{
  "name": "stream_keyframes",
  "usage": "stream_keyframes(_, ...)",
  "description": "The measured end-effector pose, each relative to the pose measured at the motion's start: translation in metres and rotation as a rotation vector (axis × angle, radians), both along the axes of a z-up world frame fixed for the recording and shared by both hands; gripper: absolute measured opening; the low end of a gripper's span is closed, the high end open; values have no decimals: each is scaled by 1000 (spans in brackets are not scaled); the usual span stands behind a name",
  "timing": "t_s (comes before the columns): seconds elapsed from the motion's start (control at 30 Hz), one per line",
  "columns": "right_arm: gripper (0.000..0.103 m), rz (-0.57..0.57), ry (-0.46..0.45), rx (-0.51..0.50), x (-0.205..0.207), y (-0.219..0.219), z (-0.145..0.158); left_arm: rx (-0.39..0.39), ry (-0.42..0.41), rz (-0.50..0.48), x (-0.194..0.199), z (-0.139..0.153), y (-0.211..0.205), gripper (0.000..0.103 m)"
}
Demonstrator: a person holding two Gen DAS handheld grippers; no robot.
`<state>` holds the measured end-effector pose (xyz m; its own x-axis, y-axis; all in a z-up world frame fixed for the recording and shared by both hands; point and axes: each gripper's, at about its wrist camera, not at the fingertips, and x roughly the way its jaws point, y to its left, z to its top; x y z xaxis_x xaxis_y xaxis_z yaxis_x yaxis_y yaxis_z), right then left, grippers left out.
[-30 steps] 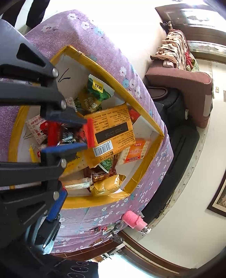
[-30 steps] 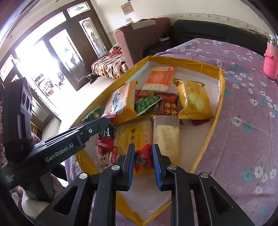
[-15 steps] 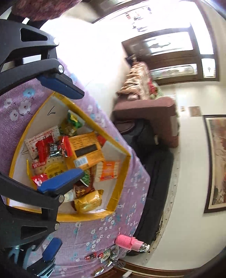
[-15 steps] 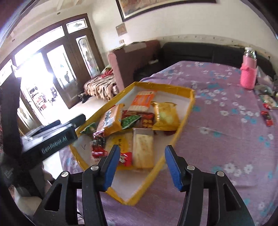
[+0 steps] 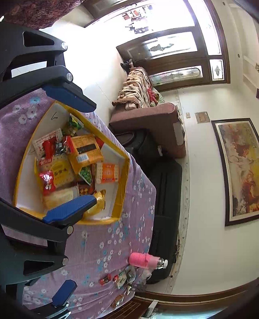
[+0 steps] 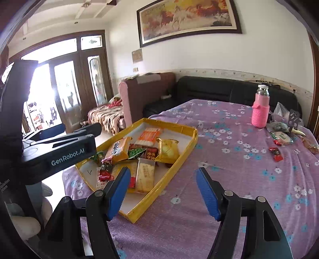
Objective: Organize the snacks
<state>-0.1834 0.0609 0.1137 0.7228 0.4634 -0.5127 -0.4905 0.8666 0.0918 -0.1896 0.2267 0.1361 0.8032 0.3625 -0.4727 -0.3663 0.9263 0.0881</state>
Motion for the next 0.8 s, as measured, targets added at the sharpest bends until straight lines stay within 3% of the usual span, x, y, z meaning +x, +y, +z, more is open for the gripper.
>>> stream_keyframes(0.17,70,-18,-12,10,-5,-13,4,21,-60,2,-15,12,-10,86)
stream_keyframes(0.27,70,-23,-20,13,-10,-18,6,56,-92,57,-29,21,-18,86)
stream_keyframes(0.37,71,-11,-30,10,-15,-17,7,108,-118,78,-41,24,-28,93)
stream_keyframes(0.53,72,10,-33,7,-20,-13,7,21,-73,-32,-38,25,-28,100)
stream_keyframes(0.8,74,8,-26,9,-21,-18,5,-14,-19,-23,-24,18,-28,100)
